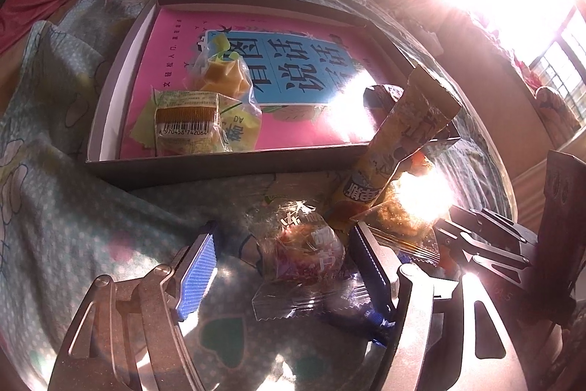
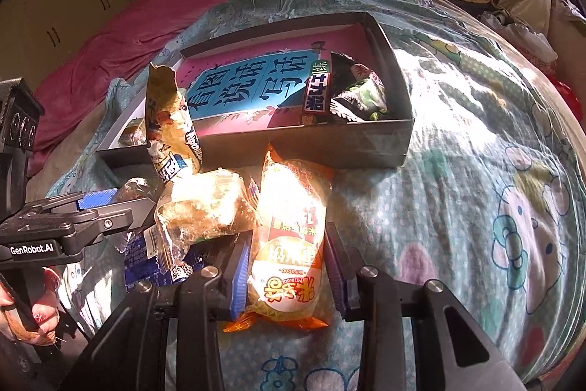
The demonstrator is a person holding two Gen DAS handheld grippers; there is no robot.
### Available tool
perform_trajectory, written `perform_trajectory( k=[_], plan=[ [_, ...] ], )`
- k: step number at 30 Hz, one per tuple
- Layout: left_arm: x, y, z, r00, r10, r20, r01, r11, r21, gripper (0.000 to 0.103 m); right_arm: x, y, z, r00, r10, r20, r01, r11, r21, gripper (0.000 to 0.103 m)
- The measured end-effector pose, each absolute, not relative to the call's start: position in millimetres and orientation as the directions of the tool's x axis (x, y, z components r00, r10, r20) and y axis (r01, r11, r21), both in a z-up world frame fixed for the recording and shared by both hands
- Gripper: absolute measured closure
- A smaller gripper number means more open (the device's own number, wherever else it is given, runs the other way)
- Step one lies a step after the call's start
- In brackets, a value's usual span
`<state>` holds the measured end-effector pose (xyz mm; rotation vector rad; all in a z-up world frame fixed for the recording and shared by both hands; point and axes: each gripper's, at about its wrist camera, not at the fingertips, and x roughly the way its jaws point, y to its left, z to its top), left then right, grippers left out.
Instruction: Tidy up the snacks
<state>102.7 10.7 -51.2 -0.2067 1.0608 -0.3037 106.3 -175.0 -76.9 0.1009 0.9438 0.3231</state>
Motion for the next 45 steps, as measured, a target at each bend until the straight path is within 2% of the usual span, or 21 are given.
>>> perform_trajectory(
  k=[3,6,13,31,45],
  plan=[
    [105,11,-53,0.450,-0.334,-0.828,0.140,0.942,-0.304,0.039,106,-179,-76,0.542,0.334,-0.771,-0.224,0.942,0.251,0.067],
    [106,10,-53,0.448,-0.325,-0.833,0.144,0.946,-0.292,0.054,103,-183,-75,0.544,0.352,-0.762,-0.219,0.936,0.276,0.068],
    [104,16,-51,0.443,-0.344,-0.828,0.138,0.939,-0.316,0.062,100,-199,-71,0.559,0.373,-0.741,-0.177,0.926,0.333,0.069],
    [93,22,-29,0.474,-0.385,-0.792,0.162,0.922,-0.351,0.064,96,-210,-56,0.607,0.361,-0.708,-0.157,0.928,0.339,0.069],
    [85,29,-3,0.569,-0.354,-0.743,0.186,0.935,-0.302,0.064,91,-207,-41,0.634,0.378,-0.674,-0.178,0.920,0.349,0.069]
  ],
)
